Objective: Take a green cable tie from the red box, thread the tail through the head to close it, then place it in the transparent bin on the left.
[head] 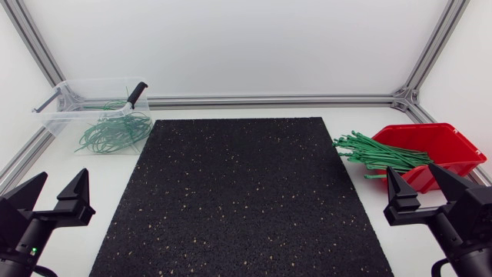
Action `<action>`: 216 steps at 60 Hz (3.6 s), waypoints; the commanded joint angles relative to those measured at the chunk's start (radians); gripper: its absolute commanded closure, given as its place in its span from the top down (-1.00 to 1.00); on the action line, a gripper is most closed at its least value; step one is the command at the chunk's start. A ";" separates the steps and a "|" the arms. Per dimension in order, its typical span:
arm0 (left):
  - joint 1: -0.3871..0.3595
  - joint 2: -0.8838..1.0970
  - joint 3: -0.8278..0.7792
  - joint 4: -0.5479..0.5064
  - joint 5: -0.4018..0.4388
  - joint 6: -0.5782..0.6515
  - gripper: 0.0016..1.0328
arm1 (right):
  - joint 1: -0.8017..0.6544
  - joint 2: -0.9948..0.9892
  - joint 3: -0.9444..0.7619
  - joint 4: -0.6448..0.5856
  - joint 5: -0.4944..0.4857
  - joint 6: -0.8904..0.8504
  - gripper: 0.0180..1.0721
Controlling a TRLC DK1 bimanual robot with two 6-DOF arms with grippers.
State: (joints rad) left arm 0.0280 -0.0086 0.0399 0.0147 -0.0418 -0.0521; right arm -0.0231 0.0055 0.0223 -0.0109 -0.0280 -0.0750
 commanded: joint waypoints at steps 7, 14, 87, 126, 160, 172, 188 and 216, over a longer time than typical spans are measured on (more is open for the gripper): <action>0.006 -0.008 -0.040 -0.012 0.005 0.000 0.92 | 0.002 -0.012 -0.022 0.000 0.007 0.009 0.93; 0.003 -0.007 -0.040 -0.013 0.006 0.000 0.92 | 0.002 -0.012 -0.022 0.002 0.007 0.011 0.93; 0.009 -0.007 -0.041 -0.012 0.006 0.000 0.92 | -0.001 0.470 0.762 -0.274 0.046 0.040 0.93; 0.007 -0.007 -0.041 -0.012 0.006 0.000 0.92 | -0.069 1.028 1.193 -0.859 -0.033 -0.551 0.87; 0.006 -0.007 -0.041 -0.012 0.006 0.000 0.92 | -0.090 1.286 1.289 -1.170 -0.058 -1.095 0.81; 0.006 -0.007 -0.041 -0.012 0.006 0.000 0.92 | -0.080 1.315 1.289 -1.193 -0.041 -1.287 0.78; 0.006 -0.007 -0.041 -0.012 0.006 0.000 0.92 | -0.032 1.370 1.285 -1.215 0.025 -1.373 0.73; 0.006 -0.007 -0.041 -0.012 0.006 0.000 0.92 | 0.015 1.397 1.105 -1.094 0.074 -1.487 0.60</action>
State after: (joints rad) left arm 0.0280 -0.0086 0.0399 0.0120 -0.0345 -0.0521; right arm -0.0162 1.3758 1.1656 -1.1263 0.0357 -1.5276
